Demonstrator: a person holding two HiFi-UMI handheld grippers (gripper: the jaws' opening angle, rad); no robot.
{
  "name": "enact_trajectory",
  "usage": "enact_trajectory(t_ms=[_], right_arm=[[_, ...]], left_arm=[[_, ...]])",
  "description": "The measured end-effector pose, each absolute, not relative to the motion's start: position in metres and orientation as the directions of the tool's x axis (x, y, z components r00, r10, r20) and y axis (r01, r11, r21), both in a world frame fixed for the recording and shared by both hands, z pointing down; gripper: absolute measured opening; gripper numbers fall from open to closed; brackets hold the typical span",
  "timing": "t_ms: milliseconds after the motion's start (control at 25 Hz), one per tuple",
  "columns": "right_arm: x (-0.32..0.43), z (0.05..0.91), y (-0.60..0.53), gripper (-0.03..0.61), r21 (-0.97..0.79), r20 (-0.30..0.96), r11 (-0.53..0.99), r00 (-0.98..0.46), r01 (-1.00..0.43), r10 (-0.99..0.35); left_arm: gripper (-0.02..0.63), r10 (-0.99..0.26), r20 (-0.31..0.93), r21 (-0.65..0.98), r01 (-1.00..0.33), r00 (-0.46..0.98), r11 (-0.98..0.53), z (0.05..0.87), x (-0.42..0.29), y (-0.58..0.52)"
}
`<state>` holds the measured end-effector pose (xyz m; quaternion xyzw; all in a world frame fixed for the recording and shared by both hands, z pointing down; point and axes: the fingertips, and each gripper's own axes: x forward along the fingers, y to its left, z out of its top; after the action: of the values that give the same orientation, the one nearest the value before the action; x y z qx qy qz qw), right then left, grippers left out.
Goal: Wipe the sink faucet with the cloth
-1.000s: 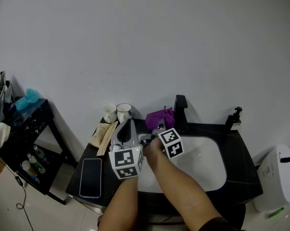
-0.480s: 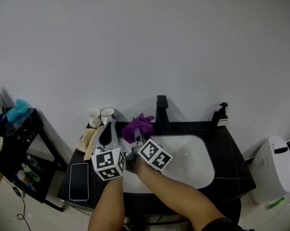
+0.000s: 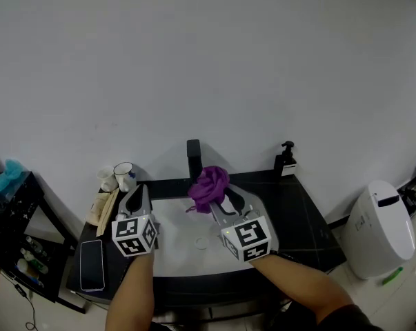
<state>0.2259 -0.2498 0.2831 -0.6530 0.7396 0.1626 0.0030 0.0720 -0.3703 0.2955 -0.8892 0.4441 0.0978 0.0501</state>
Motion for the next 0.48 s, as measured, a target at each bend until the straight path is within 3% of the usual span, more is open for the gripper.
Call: enact_trajectory(t_ms=[240,480], right_arm=[[0.297,0.32,-0.257,0.143,0.151,-0.096,-0.036,0.022,-0.988,-0.995],[0.302,0.336,-0.262,0.14,0.241,-0.014,-0.042,0.039,-0.97,-0.999]], left_arm=[[0.017,-0.753,-0.13,-0.045,-0.762,0.645,-0.646,0.312,0.097,-0.356],[0.017,-0.758,-0.039,-0.117,-0.757,0.651,-0.643,0.33,0.112,-0.346]])
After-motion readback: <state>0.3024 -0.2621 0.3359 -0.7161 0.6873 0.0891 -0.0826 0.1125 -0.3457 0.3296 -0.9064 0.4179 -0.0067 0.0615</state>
